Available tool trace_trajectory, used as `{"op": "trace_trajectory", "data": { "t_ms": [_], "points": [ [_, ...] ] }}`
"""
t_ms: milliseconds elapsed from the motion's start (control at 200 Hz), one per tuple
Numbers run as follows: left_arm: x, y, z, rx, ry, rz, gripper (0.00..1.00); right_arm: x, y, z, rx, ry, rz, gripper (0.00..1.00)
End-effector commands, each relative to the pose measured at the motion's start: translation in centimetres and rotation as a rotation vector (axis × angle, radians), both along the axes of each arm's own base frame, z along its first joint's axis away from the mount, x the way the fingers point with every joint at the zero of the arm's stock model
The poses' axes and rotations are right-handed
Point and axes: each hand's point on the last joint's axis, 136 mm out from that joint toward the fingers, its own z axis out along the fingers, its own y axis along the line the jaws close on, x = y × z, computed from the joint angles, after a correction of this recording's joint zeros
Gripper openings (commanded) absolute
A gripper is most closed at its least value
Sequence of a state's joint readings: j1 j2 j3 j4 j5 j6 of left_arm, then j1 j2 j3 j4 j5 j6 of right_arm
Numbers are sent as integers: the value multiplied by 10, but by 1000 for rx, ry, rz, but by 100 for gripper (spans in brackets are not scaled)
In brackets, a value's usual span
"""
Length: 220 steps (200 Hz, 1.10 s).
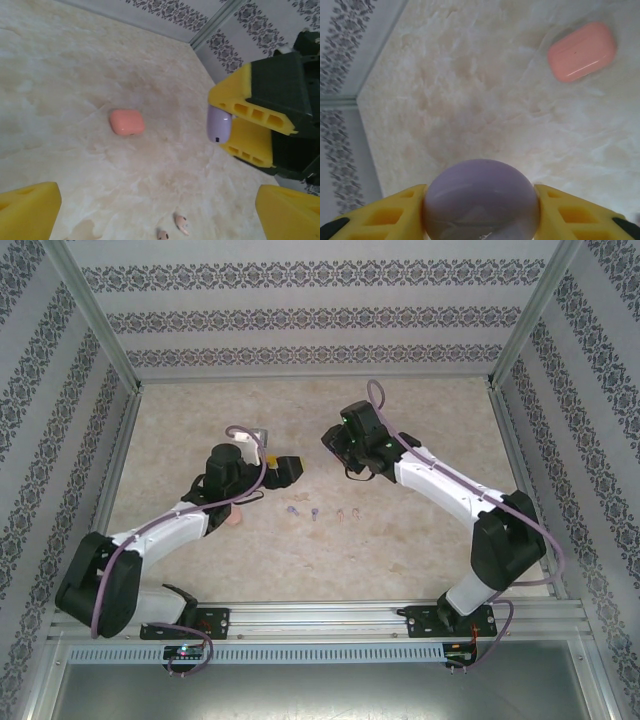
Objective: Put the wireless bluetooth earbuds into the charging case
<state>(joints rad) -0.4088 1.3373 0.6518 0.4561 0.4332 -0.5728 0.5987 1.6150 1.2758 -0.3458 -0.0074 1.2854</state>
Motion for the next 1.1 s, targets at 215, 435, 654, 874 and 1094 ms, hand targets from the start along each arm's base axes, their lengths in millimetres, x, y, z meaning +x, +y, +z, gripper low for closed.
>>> {"op": "trace_trajectory", "data": {
  "t_ms": [215, 435, 654, 874, 1094],
  "points": [
    [17, -14, 23, -139, -93, -100, 99, 34, 40, 17, 236, 23, -124, 44],
    [32, -12, 25, -184, -101, -120, 87, 37, 50, 23, 300, 23, -120, 44],
    [43, -17, 26, -205, -111, -146, 72, 32, 60, 24, 323, 30, -94, 44],
    [52, -20, 24, -216, -110, -144, 66, 28, 70, 25, 336, 29, -70, 43],
    [62, -23, 27, -223, -117, -137, 59, 27, 76, 24, 341, 31, -58, 44]
  ]
}}
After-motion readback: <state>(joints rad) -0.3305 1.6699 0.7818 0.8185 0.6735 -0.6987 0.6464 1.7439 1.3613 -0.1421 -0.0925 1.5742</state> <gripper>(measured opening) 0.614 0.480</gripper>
